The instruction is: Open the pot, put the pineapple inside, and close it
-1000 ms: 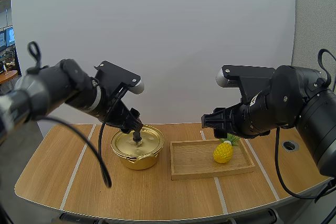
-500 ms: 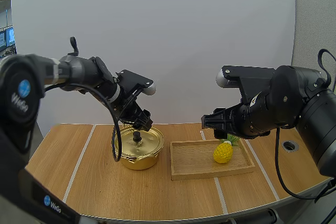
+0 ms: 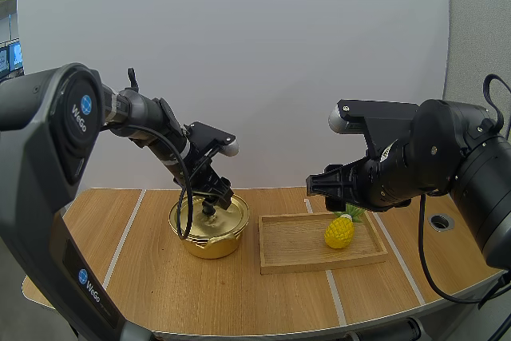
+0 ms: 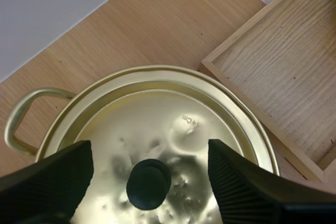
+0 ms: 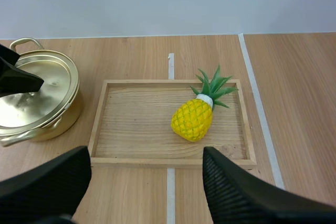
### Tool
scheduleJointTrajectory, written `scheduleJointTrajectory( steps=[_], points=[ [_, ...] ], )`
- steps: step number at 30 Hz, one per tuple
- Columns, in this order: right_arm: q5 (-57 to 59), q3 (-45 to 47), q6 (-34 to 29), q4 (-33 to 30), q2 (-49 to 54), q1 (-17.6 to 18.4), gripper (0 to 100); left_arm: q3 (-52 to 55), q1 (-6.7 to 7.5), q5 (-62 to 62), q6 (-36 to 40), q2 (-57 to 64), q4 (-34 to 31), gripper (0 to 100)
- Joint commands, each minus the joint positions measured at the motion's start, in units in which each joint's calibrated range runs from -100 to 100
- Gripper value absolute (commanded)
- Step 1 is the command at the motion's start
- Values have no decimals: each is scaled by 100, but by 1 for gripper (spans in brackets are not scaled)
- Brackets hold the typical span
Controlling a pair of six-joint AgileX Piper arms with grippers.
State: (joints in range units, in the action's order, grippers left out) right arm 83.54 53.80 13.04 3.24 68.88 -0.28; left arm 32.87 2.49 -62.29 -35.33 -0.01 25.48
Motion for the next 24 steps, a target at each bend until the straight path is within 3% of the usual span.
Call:
scheduleJointTrajectory(
  steps=[1, 24],
  points=[
    [-33, -36, 0, -43, 27, -19, 100, -61, 19, 8, -19, -7, -83, 100],
    [-33, -36, 0, -43, 27, -19, 100, -61, 19, -176, 1, -280, -146, 100]
  ],
)
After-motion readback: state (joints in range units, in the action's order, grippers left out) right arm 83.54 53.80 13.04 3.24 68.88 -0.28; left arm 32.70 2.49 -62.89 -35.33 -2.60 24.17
